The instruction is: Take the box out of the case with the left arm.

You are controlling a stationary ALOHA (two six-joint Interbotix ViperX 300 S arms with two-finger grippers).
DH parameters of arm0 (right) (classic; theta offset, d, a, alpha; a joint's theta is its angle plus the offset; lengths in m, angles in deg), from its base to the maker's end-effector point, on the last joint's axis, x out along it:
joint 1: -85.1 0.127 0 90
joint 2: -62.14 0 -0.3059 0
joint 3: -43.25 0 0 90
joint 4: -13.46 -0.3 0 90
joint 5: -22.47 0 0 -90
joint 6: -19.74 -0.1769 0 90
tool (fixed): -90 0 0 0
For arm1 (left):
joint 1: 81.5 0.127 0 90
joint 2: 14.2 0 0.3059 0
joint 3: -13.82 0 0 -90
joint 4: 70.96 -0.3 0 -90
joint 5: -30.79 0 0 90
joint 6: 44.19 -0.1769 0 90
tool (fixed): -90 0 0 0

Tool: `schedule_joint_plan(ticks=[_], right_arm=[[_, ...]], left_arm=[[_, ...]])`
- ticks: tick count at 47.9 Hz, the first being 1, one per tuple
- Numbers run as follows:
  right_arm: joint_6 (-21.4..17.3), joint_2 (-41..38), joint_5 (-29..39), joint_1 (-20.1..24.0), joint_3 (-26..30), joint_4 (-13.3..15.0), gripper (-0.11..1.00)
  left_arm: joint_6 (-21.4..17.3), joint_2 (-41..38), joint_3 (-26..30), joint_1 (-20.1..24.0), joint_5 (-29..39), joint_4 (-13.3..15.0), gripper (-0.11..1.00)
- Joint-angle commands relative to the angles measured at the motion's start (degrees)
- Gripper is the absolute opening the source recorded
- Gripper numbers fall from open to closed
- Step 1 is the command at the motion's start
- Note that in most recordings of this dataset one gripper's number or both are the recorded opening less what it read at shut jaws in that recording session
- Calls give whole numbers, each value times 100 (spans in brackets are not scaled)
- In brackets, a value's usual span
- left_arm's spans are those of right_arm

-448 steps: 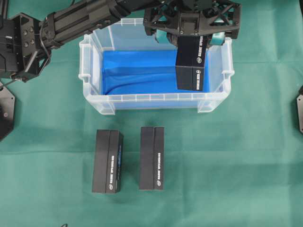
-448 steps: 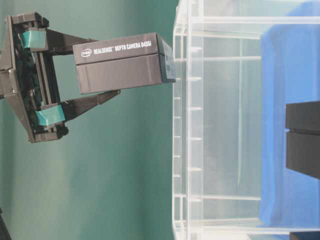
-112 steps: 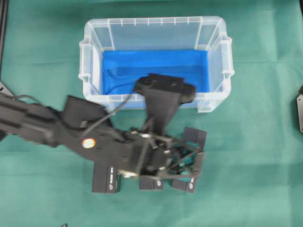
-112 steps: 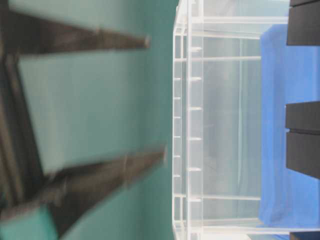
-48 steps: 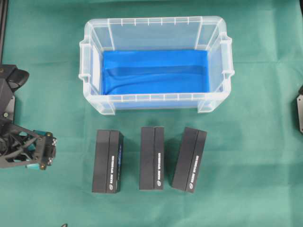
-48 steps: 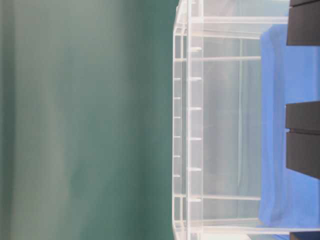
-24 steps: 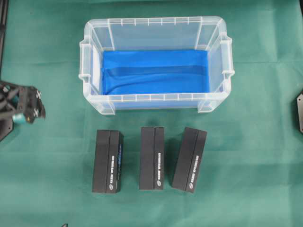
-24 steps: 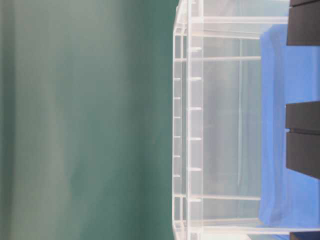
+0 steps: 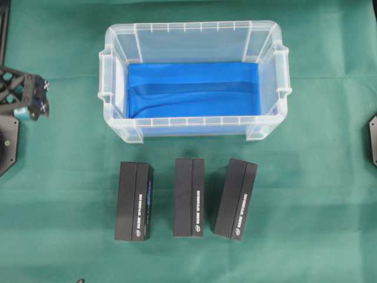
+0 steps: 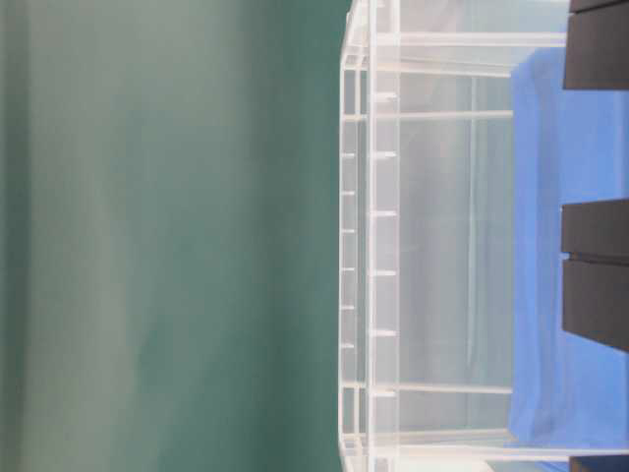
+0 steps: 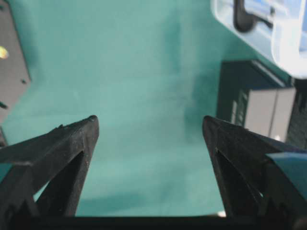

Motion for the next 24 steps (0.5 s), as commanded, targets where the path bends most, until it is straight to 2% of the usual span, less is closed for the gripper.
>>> schedule_joint_plan(ticks=[1, 11, 24], right_arm=[[-9, -26, 105, -9, 123, 9, 7], [-9, -53, 466, -9, 105, 9, 7], [-9, -62, 519, -9, 88, 9, 7]], left_arm=[[-185, 0, 105, 202, 88, 9, 87], [-589, -26, 132, 606, 334, 9, 87], [-932, -141, 202, 914, 334, 9, 87]])
